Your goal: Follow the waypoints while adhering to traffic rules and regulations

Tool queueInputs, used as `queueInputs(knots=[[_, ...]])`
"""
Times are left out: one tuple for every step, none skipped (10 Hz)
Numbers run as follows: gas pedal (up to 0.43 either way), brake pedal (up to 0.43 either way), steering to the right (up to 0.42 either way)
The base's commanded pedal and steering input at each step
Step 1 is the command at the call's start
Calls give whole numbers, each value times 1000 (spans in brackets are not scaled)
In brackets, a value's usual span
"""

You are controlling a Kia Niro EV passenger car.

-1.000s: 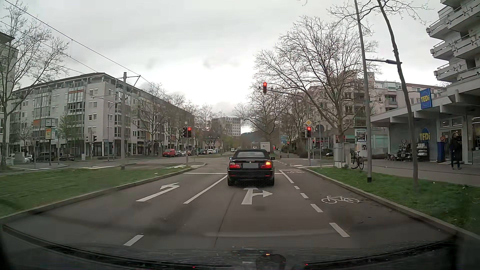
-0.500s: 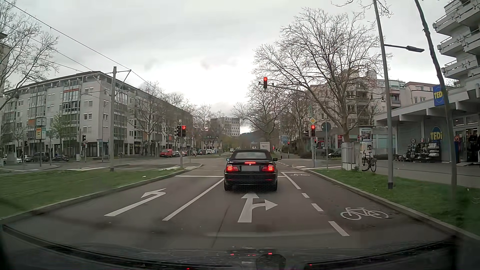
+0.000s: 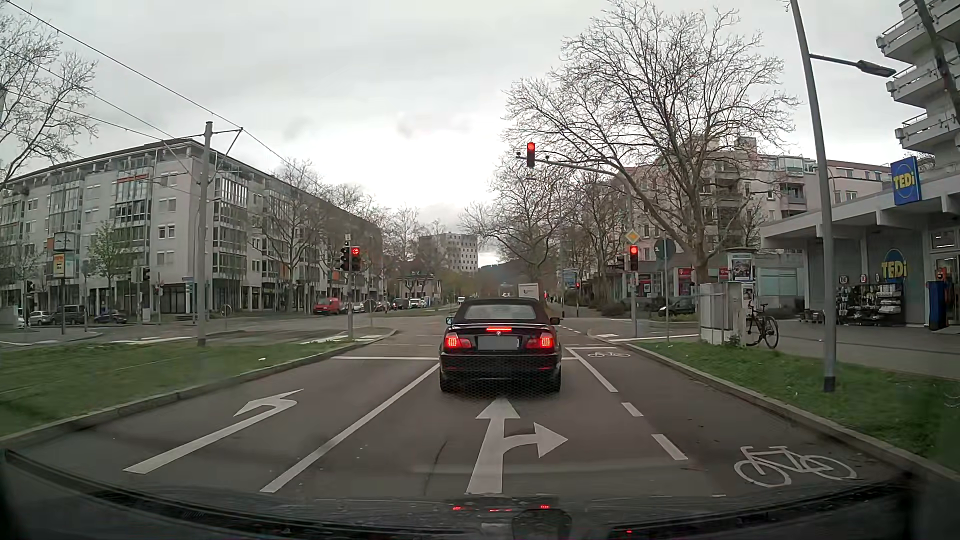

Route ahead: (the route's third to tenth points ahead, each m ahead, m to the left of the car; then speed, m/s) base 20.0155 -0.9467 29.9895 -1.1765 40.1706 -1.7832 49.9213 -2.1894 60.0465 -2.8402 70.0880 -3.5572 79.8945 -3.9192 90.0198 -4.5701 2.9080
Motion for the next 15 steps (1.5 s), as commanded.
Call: queueInputs(knots=[[0, 195, 10], [0, 195, 10], [0, 195, 10], [0, 201, 10], [0, 195, 10], [0, 189, 11], [0, 189, 13], [0, 189, 18], [0, 189, 21], [0, 189, 23], [0, 189, 23], [0, 189, 23], [0, 177, 23], [0, 171, 23], [0, 159, 23]])
